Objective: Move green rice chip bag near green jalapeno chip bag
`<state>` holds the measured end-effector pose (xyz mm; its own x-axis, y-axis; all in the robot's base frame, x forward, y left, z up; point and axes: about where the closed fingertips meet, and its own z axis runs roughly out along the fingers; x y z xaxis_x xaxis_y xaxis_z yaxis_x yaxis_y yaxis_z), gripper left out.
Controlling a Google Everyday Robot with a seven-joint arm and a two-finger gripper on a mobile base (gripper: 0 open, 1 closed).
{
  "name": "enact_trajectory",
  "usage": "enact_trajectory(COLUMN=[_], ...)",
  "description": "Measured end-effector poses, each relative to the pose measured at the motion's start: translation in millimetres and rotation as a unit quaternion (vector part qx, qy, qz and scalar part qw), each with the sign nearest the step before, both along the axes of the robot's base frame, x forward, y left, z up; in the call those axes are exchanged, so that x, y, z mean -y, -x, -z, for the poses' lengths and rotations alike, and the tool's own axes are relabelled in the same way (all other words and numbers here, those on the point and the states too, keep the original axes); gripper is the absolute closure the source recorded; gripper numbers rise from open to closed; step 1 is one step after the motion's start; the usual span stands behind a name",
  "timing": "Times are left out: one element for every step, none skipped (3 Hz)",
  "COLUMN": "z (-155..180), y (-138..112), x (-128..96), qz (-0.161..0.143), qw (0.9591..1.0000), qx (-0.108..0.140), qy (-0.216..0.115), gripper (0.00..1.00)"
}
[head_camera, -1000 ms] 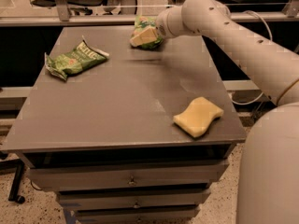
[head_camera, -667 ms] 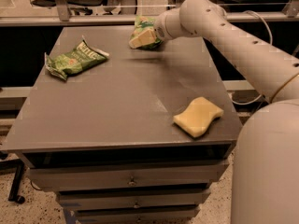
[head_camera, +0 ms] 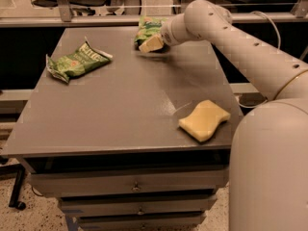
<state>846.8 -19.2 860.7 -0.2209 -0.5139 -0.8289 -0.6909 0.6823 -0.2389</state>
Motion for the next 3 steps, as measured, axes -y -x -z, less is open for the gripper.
enact_trajectory(z=[7.3, 8.8, 3.7], y=[-1.9, -1.8, 0.6], x=[4.3, 7.8, 12.0], qz=[0.002, -0.001, -0.005], qw=[1.0000, 0.9999, 0.9997], qx=[-0.002, 0.005, 0.016], qy=[0.007, 0.012, 0.016], gripper=[0.41, 0.64, 0.88])
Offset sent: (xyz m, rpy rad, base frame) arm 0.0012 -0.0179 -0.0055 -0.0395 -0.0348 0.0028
